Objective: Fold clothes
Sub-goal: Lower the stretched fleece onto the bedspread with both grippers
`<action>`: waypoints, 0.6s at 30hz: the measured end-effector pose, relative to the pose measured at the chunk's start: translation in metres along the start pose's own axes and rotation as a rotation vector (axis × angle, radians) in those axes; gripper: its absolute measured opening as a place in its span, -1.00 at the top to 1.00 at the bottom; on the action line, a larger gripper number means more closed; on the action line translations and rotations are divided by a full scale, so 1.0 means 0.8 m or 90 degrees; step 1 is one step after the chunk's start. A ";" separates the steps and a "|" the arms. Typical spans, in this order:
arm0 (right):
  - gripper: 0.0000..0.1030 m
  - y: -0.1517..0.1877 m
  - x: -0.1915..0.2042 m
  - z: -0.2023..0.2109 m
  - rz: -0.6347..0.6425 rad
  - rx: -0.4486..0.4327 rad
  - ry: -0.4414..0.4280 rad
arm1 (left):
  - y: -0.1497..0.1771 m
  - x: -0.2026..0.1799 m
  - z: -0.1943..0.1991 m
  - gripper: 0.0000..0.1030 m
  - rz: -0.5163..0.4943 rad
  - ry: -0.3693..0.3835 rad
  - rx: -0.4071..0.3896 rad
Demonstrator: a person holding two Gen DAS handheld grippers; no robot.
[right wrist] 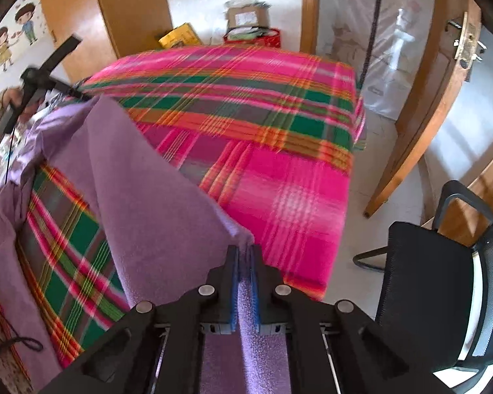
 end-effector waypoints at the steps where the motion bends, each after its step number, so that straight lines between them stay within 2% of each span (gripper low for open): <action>1: 0.87 -0.007 -0.005 0.002 -0.003 -0.010 0.010 | 0.000 -0.001 0.000 0.57 -0.007 -0.001 -0.003; 8: 0.87 -0.055 -0.034 0.000 -0.005 -0.049 0.079 | 0.004 -0.010 0.002 0.56 -0.060 -0.014 -0.020; 15: 0.87 -0.084 -0.044 -0.027 -0.003 -0.051 0.132 | 0.004 -0.015 0.005 0.57 -0.072 -0.023 -0.036; 18: 0.87 -0.093 -0.050 -0.033 -0.013 -0.058 0.147 | 0.002 -0.020 0.005 0.63 -0.061 -0.007 -0.047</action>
Point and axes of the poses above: each gripper's, at about its wrist camera, not at the fingertips, and z roughly against the way its jaws point, x to its left, y to its underside, the point moved 4 cm from there along -z, roughly the way its jaws point, and after that the axes turned 2 degrees about y, right-handed, at the moved point
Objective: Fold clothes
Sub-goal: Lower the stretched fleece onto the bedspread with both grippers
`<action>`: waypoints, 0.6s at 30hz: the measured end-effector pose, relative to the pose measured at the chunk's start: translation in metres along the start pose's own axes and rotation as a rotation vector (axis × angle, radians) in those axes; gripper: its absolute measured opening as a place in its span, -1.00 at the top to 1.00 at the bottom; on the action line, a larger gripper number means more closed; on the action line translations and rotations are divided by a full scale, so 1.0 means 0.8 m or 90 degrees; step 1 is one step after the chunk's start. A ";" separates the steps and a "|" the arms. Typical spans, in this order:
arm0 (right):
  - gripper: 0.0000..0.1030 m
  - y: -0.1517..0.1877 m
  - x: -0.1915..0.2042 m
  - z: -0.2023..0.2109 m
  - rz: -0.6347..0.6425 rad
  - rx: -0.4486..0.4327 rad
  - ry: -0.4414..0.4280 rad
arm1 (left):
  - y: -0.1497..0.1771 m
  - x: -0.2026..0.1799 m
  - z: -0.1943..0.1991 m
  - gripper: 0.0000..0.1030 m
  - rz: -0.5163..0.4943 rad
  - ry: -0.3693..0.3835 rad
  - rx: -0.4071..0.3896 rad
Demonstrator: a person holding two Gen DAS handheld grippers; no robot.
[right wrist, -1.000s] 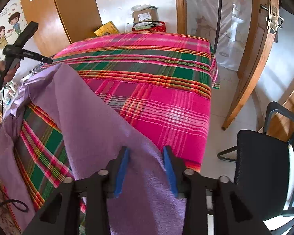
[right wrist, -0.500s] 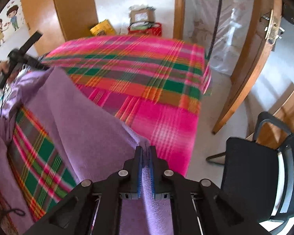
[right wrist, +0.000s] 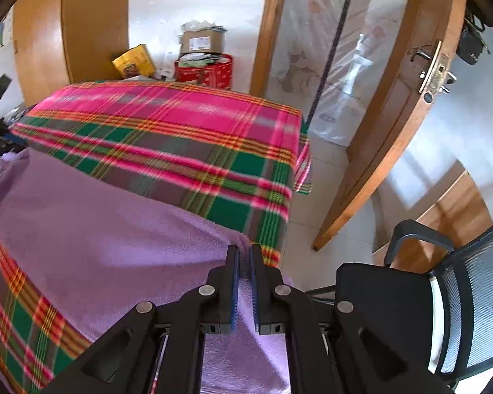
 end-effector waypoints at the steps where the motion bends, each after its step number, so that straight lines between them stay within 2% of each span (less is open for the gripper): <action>1: 0.87 -0.004 -0.001 -0.002 0.001 -0.004 0.009 | -0.002 0.000 0.000 0.63 0.005 0.005 -0.002; 12: 0.87 -0.026 -0.010 -0.039 0.013 0.019 0.039 | -0.011 0.014 -0.012 0.63 0.047 0.008 -0.013; 18: 0.87 -0.035 -0.014 -0.053 0.001 0.023 0.056 | -0.014 0.009 -0.016 0.63 0.064 0.030 -0.015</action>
Point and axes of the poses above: each gripper's, at about its wrist camera, not at the fingertips, and z roughly against the way its jaws point, x to its left, y to its underside, the point moved 4 cm from there along -z, roughly the way its jaws point, and after that the axes turned 2 degrees about y, right-handed, at the moved point
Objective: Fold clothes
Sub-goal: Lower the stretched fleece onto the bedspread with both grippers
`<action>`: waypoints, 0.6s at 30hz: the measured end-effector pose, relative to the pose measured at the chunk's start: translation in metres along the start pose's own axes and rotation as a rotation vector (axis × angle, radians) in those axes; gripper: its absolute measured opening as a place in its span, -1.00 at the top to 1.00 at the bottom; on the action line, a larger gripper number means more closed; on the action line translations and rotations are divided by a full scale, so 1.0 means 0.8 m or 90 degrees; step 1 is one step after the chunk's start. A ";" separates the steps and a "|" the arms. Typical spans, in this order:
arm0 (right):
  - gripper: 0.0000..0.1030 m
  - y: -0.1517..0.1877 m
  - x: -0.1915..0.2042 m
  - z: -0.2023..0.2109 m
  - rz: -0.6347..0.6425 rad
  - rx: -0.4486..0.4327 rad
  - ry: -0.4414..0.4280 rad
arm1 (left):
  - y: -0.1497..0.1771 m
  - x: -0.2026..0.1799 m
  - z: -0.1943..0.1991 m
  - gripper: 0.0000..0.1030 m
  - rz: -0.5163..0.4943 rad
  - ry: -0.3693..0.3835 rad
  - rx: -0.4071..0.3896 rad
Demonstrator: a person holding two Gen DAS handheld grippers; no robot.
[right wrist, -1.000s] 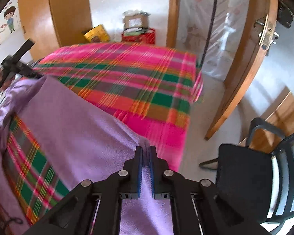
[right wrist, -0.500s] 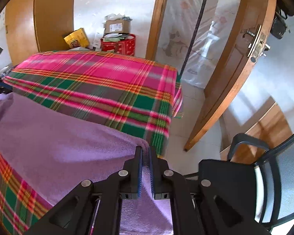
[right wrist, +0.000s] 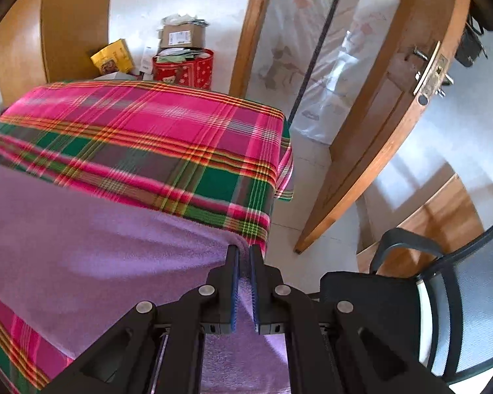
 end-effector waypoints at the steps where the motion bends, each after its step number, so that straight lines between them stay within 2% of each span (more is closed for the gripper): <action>1: 0.87 0.000 0.001 -0.004 0.002 0.004 0.003 | 0.003 -0.002 0.003 0.63 -0.001 -0.005 -0.002; 7: 0.85 0.004 0.014 -0.016 0.014 0.012 0.023 | 0.017 -0.005 0.021 0.64 0.029 0.014 -0.021; 11: 0.80 0.006 0.007 -0.004 -0.005 0.002 0.018 | 0.030 -0.009 0.041 0.62 0.026 0.002 -0.046; 13: 0.74 0.007 0.008 0.011 0.004 -0.016 0.028 | 0.042 -0.015 0.052 0.62 0.024 0.015 -0.056; 16: 0.68 0.010 0.012 0.036 0.015 -0.047 0.034 | 0.063 -0.029 0.062 0.62 0.005 0.006 -0.053; 17: 0.65 0.013 0.016 0.047 0.017 -0.057 0.016 | 0.070 -0.034 0.064 0.62 -0.003 0.006 -0.052; 18: 0.54 0.016 0.024 0.058 0.027 -0.065 -0.005 | 0.079 -0.040 0.068 0.62 -0.011 0.010 -0.054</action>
Point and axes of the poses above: each gripper's, at about its wrist camera, not at the fingertips, and z roughly against the way its jaws point, x to its left, y to its underside, the point moved 4 cm from there along -z, roughly the way its jaws point, and after that the axes turned 2 degrees about y, right-handed, at the moved point
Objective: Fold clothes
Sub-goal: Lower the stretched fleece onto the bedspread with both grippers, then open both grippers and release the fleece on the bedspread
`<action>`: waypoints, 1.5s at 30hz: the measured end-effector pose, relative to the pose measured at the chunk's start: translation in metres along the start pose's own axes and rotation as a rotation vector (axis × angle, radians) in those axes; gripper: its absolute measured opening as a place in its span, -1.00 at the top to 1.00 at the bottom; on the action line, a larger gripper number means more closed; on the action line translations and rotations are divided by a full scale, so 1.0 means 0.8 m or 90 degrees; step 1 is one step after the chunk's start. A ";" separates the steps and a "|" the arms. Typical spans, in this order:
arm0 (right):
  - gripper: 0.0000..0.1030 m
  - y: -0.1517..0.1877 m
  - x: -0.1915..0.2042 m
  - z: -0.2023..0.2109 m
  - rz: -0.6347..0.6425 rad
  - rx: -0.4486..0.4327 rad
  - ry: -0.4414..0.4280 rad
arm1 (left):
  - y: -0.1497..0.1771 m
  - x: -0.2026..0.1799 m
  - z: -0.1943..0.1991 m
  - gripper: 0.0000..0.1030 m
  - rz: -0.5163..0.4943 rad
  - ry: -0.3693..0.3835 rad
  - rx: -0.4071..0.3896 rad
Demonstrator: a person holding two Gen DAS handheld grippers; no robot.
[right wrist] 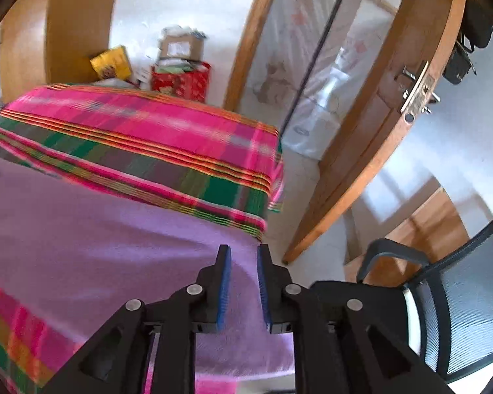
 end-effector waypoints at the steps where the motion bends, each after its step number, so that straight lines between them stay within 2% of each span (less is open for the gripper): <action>1: 0.41 0.003 0.008 0.011 0.010 -0.008 -0.022 | 0.007 -0.006 0.003 0.62 -0.003 0.001 0.004; 3: 0.38 0.010 0.026 0.031 0.037 -0.020 -0.057 | 0.019 -0.010 0.006 0.62 0.004 0.006 0.011; 7: 0.32 0.036 0.071 0.052 0.098 -0.008 -0.116 | 0.044 -0.030 0.013 0.62 0.002 0.010 0.014; 10: 0.28 0.052 0.099 0.051 0.155 0.009 -0.120 | 0.056 -0.055 0.020 0.62 -0.046 -0.003 0.003; 15: 0.22 0.053 0.120 0.037 0.198 0.030 -0.134 | 0.063 -0.072 0.014 0.62 -0.084 -0.030 0.014; 20: 0.23 0.050 0.123 0.025 0.197 0.035 -0.145 | 0.064 -0.073 0.002 0.63 -0.065 -0.013 0.028; 21: 0.27 0.050 0.123 0.023 0.196 0.035 -0.149 | 0.064 -0.073 -0.001 0.63 -0.063 -0.009 0.031; 23: 0.52 0.050 0.122 0.021 0.194 0.036 -0.149 | 0.065 -0.073 -0.004 0.63 -0.061 -0.009 0.032; 24: 0.78 0.051 0.122 0.021 0.193 0.038 -0.143 | 0.066 -0.073 -0.004 0.63 -0.059 -0.005 0.033; 25: 0.82 0.053 0.121 0.021 0.193 0.039 -0.137 | 0.066 -0.072 -0.005 0.63 -0.054 -0.002 0.034; 31: 0.89 0.045 0.105 0.033 0.163 0.026 -0.147 | 0.070 -0.073 -0.004 0.63 -0.053 0.015 0.041; 39: 0.89 0.046 0.102 0.023 0.185 0.040 -0.112 | 0.084 -0.080 -0.005 0.63 -0.078 0.025 0.062; 45: 0.88 0.044 0.103 0.013 0.170 0.052 -0.085 | 0.090 -0.080 0.001 0.62 -0.068 0.065 0.077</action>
Point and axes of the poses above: each gripper's, at about its wrist camera, not at the fingertips, and z roughly against the way its jaws point, x to its left, y to its underside, the point moved 4 cm from there along -z, roughly the way its jaws point, and after that the axes turned 2 degrees about y, right-handed, at the moved point
